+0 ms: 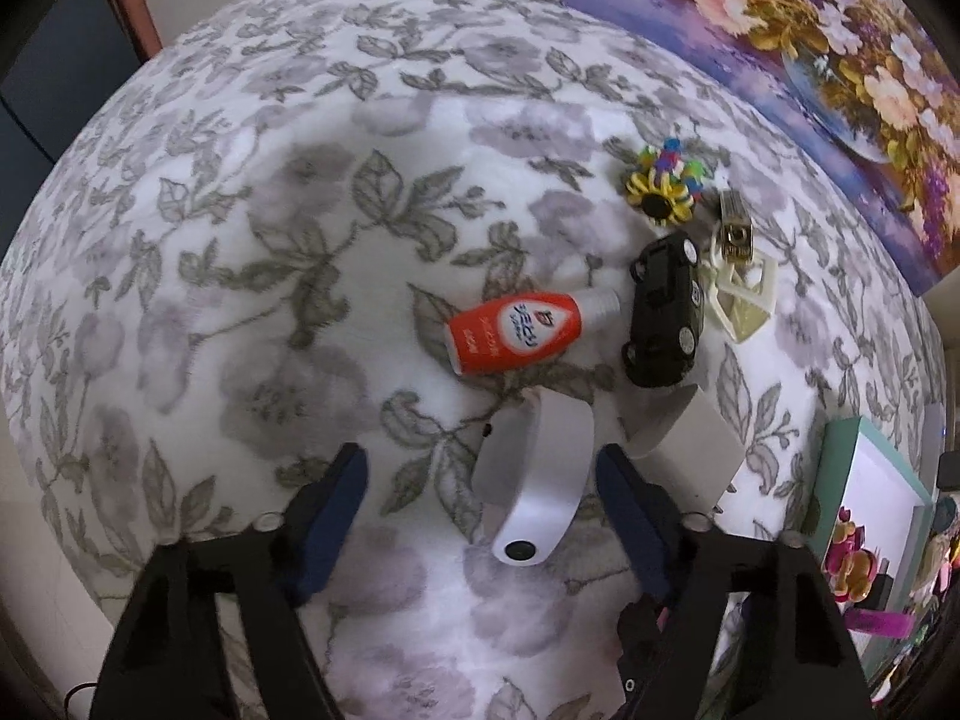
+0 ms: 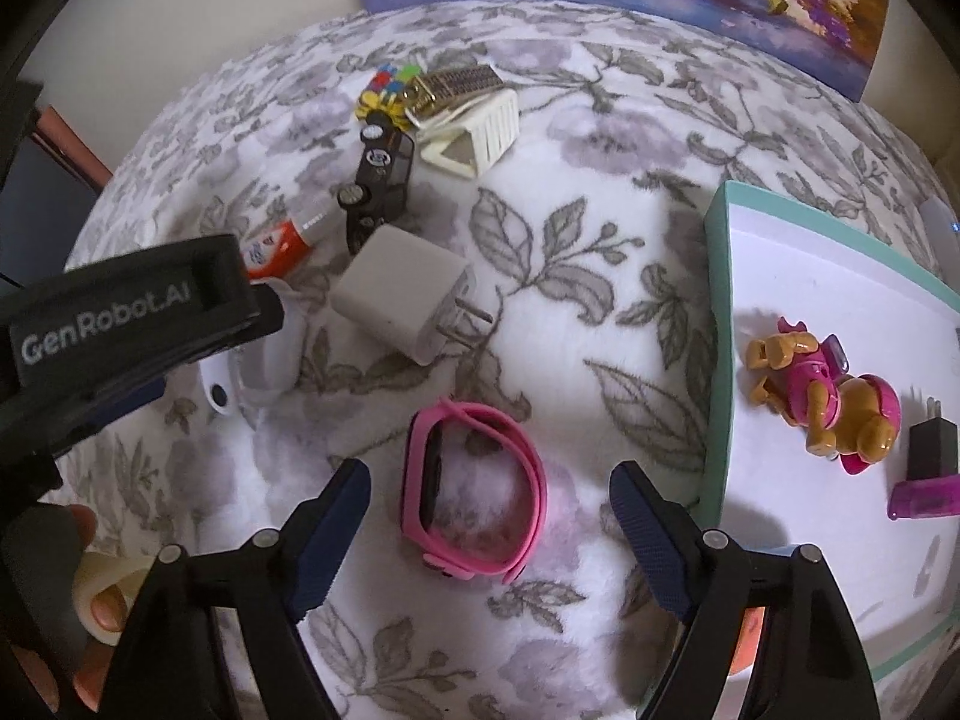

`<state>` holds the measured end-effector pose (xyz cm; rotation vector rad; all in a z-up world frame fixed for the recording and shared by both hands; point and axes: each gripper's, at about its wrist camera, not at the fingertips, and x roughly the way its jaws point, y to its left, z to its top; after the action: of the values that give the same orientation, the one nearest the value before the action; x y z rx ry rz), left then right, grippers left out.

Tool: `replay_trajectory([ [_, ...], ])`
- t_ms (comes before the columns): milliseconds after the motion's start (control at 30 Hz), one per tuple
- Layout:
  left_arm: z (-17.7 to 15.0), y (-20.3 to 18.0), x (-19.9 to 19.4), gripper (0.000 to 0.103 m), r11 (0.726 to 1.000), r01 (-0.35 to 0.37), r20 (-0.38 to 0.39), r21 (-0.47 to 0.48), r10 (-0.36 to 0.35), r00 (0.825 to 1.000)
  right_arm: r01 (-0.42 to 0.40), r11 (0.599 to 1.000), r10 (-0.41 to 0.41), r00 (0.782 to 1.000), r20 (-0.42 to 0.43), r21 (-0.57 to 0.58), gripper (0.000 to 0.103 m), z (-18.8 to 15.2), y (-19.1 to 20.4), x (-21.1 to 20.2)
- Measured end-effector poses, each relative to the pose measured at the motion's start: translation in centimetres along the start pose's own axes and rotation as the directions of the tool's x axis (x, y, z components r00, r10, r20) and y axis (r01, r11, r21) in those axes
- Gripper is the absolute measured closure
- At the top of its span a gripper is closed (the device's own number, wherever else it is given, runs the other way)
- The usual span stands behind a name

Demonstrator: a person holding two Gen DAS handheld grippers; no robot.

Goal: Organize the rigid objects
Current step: 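Grasp the white round case with the left gripper while the right gripper grasps the pink watch band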

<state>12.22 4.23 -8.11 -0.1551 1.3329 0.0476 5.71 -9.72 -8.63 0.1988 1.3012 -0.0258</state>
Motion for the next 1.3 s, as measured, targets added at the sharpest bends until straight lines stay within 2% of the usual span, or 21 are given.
replay_trajectory([
  [133,-0.1,-0.2,0.9,0.053,1.0,0.012,-0.026,0.011,-0.011,1.0,0.046,0.999,-0.046,0.999,-0.007,-0.02,0.019,-0.1,0.5,0.7],
  [200,-0.2,-0.2,1.0,0.056,1.0,0.028,-0.031,0.009,-0.028,0.999,0.062,0.998,-0.062,0.998,-0.011,-0.023,0.02,-0.1,0.5,1.0],
  [500,-0.1,-0.7,1.1,0.067,0.998,0.057,-0.029,0.007,-0.057,0.998,0.033,0.999,-0.033,0.999,-0.007,0.0,0.03,-0.2,-0.2,1.2],
  [667,0.0,-0.6,1.0,0.068,0.998,0.057,-0.026,0.009,-0.057,0.998,0.018,1.0,-0.018,1.0,-0.003,0.021,0.035,-0.4,-0.8,0.8],
  [933,0.2,0.1,0.4,0.069,0.999,0.052,-0.012,-0.008,-0.052,0.999,0.008,0.999,-0.008,1.0,-0.002,0.04,0.05,-0.4,-1.0,0.5],
  [1300,0.5,0.5,-1.9,0.069,0.997,0.075,0.062,-0.027,-0.073,0.995,-0.01,0.998,0.009,1.0,0.009,0.062,0.05,-0.2,-1.5,-0.6],
])
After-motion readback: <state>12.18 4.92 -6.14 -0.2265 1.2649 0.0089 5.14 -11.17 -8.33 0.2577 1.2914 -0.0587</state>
